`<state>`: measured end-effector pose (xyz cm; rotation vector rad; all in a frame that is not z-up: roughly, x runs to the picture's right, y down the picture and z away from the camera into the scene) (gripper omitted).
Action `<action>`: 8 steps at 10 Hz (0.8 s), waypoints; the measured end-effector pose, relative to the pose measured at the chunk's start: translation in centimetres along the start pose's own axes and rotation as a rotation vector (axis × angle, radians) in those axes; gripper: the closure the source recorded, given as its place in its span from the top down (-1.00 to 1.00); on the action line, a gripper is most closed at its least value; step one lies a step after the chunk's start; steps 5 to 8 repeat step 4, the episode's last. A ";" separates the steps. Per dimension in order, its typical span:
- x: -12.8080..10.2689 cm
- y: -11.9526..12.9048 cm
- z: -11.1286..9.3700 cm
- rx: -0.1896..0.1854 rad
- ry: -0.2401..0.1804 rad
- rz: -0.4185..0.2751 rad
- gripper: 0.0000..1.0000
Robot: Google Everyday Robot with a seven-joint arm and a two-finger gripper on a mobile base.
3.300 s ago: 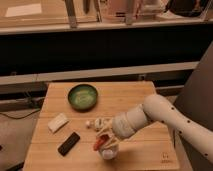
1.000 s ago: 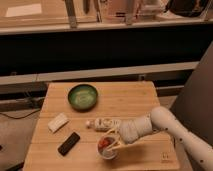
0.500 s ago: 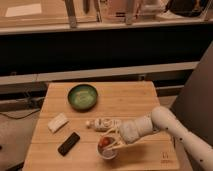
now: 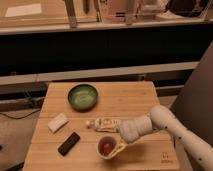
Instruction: Place the pepper in the ceramic cup
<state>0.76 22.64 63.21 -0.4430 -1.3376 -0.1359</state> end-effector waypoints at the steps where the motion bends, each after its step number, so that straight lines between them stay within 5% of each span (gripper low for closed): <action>1: 0.0 0.0 0.0 -0.002 -0.001 -0.001 0.60; 8: 0.0 -0.1 -0.2 0.000 -0.012 0.002 0.60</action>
